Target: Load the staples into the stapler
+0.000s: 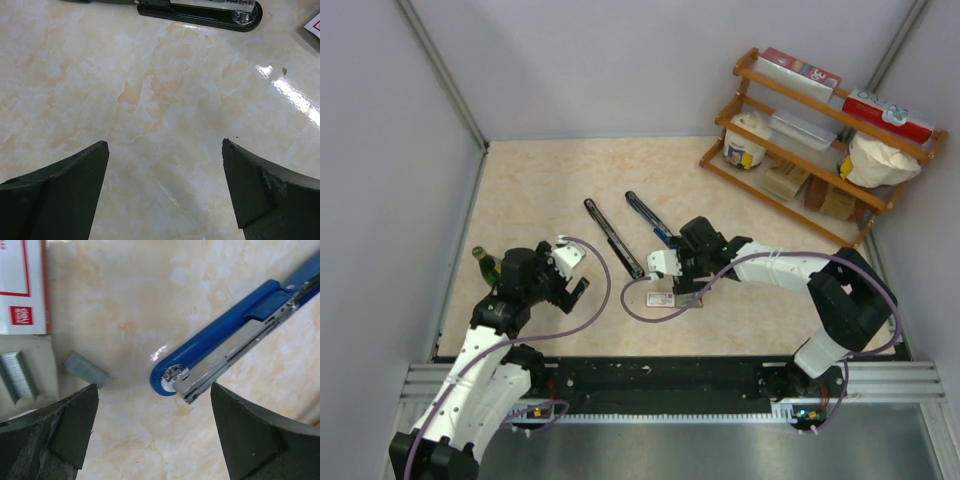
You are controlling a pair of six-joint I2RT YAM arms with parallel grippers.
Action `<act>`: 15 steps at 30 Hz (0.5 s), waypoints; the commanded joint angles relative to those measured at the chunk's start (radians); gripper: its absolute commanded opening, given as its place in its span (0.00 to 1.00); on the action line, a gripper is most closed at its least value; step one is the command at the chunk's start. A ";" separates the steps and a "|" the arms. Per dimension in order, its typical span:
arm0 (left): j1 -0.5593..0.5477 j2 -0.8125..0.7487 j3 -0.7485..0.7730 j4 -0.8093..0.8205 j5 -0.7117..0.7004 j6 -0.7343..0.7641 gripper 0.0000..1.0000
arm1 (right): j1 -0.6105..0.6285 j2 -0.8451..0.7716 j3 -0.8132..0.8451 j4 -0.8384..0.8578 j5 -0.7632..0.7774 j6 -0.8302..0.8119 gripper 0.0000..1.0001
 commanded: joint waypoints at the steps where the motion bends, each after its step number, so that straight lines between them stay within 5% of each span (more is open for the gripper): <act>1: 0.006 -0.019 -0.001 0.037 0.006 0.008 0.99 | 0.010 -0.008 0.000 0.119 0.095 0.032 0.92; 15: 0.007 -0.025 -0.001 0.036 0.009 0.008 0.99 | -0.001 0.104 0.020 0.254 0.287 0.093 0.92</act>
